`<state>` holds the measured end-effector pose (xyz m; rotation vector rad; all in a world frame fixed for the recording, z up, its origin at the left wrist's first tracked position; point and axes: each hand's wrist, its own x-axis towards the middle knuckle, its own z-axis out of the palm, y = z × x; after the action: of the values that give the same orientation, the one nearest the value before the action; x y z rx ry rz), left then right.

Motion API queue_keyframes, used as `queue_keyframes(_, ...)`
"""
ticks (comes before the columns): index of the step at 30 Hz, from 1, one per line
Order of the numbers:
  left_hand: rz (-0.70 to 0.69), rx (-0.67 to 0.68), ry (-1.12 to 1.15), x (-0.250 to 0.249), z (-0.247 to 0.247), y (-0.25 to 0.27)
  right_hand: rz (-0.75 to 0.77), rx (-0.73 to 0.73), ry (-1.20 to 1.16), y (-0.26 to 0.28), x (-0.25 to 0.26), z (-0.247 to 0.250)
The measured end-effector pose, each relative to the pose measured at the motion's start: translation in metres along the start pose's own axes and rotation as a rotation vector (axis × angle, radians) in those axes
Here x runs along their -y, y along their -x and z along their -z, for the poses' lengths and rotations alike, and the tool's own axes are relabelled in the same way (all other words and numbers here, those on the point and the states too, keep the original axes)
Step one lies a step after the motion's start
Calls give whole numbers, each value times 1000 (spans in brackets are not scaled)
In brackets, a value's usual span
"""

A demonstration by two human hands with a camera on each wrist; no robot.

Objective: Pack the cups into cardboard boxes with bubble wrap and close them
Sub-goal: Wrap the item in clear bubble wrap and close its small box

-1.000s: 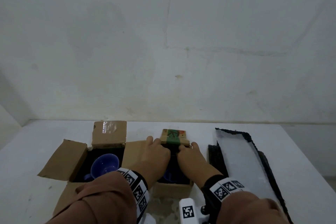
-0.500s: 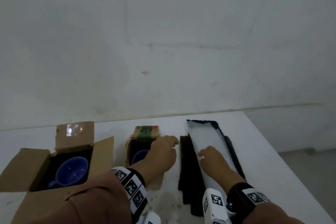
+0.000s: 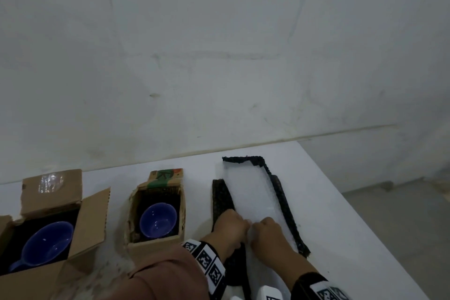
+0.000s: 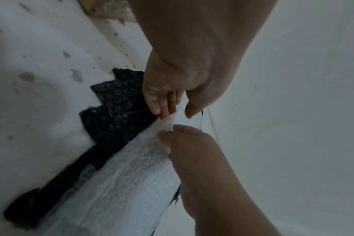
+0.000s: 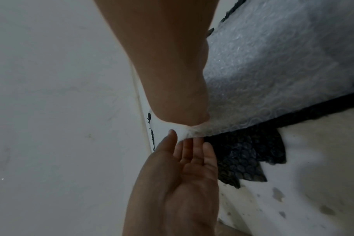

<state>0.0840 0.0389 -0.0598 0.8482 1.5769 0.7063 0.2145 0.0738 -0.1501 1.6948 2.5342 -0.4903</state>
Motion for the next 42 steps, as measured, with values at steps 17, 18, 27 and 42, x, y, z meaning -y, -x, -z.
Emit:
queue_keyframes(17,-331,7,161,-35,100,36,-335,-27,-1426,21,54,128)
queue_keyframes(18,-352,7,111,-36,108,39,-261,-39,-1375,19,58,135)
queue_keyframes(27,-602,-265,108,-55,166,82,119,-274,-1185,22,128,201)
queue_keyframes(42,-315,-12,435,-33,214,99,219,-32,-1419,6,197,203)
